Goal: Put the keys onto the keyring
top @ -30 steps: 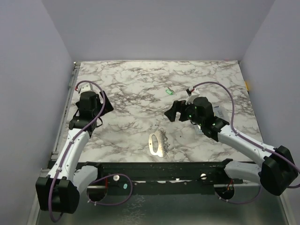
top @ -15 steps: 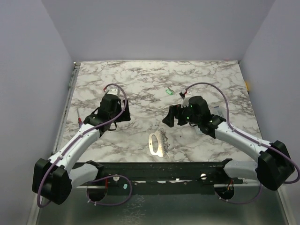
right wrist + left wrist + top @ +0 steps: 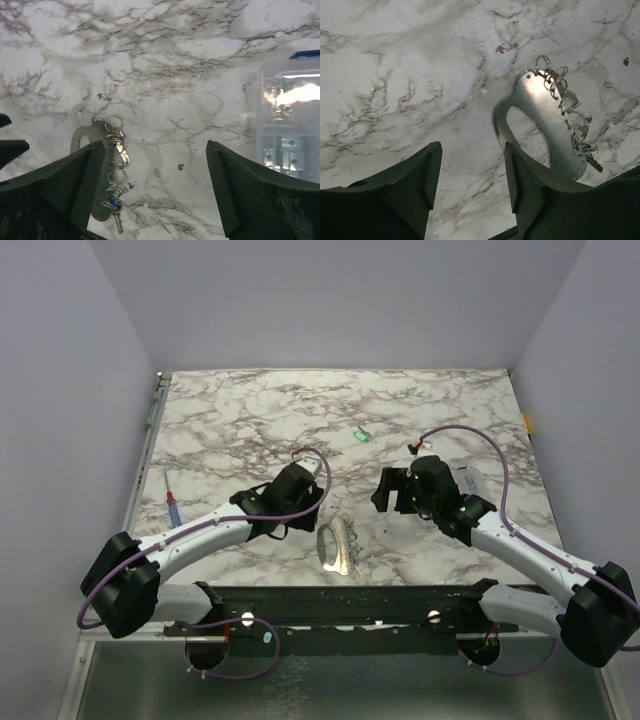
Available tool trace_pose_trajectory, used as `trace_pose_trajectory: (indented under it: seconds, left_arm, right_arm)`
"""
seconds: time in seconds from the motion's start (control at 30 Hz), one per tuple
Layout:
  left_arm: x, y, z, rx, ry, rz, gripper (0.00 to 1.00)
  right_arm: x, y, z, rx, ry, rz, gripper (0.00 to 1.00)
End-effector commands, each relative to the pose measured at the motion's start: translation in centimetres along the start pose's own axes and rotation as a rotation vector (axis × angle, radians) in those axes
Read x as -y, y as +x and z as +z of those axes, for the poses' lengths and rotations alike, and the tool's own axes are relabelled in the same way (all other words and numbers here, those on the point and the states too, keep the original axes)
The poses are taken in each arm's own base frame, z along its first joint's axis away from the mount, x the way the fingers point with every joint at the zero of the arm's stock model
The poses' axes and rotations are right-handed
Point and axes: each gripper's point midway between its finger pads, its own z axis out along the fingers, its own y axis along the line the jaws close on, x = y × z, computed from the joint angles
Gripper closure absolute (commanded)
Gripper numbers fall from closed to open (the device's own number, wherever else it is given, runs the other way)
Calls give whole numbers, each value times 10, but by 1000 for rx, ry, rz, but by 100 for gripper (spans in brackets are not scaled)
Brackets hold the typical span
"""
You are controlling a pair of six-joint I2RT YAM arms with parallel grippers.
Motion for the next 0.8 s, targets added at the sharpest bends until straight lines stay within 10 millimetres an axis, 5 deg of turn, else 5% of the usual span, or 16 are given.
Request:
trace_pose_trajectory:
  seconds: [0.0,0.1,0.27,0.77]
  left_arm:
    - [45,-14,11,39,95,41,42]
    - [73,-13,23,33,151,94,46]
    - [92,-13,41,7,190,133,56]
    - [102,-2,81,-57,203,202,71]
  right_arm:
    - [24,-34,-18,145,164,51,8]
    - [23,-43,-26,187,154,48,9]
    - [25,-40,-29,181,160,34,9]
    - [29,-33,-31,173,158,2,9]
